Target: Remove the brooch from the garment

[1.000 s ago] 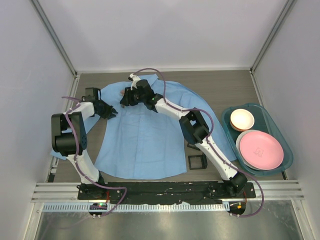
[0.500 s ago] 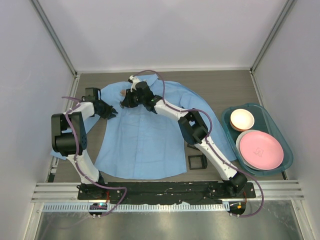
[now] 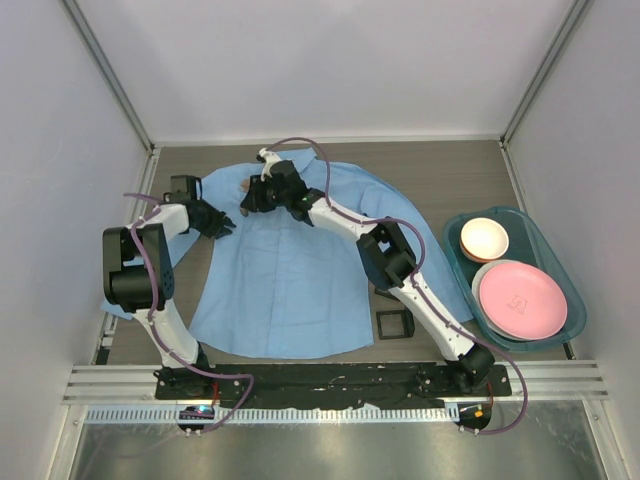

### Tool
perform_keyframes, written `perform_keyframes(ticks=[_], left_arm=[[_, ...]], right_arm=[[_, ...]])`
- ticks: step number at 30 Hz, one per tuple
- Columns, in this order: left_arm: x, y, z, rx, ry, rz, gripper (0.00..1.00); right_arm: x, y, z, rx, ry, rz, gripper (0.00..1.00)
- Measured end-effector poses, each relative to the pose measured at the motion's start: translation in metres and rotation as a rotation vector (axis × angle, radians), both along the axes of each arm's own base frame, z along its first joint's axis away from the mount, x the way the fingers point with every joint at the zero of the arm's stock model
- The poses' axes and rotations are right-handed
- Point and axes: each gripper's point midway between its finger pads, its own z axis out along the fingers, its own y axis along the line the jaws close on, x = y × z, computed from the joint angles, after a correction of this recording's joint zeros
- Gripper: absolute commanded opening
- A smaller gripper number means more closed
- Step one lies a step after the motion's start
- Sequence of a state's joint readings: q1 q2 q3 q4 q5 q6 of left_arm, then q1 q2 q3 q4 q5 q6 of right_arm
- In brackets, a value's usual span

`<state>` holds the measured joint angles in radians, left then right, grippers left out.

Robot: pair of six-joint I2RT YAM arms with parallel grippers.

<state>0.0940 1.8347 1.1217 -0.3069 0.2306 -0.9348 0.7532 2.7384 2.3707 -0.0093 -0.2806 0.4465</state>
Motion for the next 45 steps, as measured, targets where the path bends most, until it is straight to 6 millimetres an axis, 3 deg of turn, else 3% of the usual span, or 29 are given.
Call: perform_keyframes(ticks=[12,21,35,45], left_arm=[[-0.001,0.000,0.000,0.000,0.001,-0.001,0.25],[-0.002,0.000,0.000,0.000,0.003,-0.001,0.25],[-0.004,0.003,-0.001,0.005,0.012,0.003,0.24],[-0.009,0.004,0.006,0.016,0.006,-0.011,0.27]], right_arm=[[0.002,0.003,0.004,0.013,-0.007,0.000,0.25],[0.000,0.003,-0.002,0.018,0.018,0.000,0.01],[-0.005,0.022,0.015,0.198,0.098,0.015,0.01],[-0.007,0.034,-0.017,0.301,0.196,0.015,0.01]])
